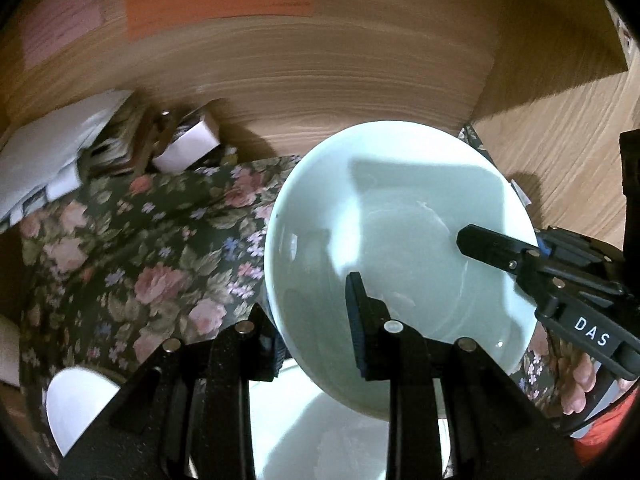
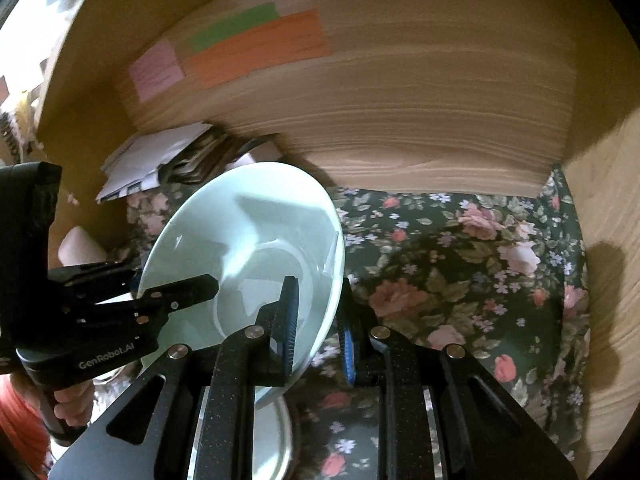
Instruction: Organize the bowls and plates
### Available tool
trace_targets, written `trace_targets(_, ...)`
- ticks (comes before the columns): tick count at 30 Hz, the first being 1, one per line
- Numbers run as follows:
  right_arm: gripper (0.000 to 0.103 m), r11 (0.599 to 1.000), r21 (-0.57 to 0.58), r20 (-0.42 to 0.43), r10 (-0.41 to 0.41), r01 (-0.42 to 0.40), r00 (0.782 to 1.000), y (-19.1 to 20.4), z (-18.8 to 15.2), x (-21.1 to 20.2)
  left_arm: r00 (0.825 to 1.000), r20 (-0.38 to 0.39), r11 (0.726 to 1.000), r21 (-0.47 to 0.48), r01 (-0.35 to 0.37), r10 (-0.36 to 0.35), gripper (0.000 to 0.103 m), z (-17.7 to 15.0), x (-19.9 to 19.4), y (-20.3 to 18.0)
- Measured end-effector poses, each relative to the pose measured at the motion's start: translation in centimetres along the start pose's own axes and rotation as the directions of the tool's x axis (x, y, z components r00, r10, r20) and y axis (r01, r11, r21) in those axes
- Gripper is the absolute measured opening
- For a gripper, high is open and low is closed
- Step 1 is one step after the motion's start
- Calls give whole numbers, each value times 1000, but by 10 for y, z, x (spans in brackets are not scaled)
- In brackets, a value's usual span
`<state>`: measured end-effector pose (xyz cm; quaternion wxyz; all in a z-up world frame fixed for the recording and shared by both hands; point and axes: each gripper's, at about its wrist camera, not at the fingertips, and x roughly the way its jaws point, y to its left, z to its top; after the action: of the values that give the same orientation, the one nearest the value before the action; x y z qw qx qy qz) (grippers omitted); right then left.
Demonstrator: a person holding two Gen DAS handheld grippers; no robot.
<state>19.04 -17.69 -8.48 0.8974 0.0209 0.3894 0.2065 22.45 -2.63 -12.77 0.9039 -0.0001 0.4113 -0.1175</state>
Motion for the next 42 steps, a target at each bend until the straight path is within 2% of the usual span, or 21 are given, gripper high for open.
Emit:
trace_targets(19,17,982,-115,-70,142,-149,987,89,-9,37,995,37,984,-158,-81,88,27,-55,-53,75)
trace_targets(31,17,952,-185,-127,222,-243,967,145,-18,56,987,47,957,-258,-136,153,27,-94,-78,125)
trace_targets(42,17,927,-215,-197,267,-307,943,178,-30,76,982,23,934,-313,-169,186,27,-123,-88,155)
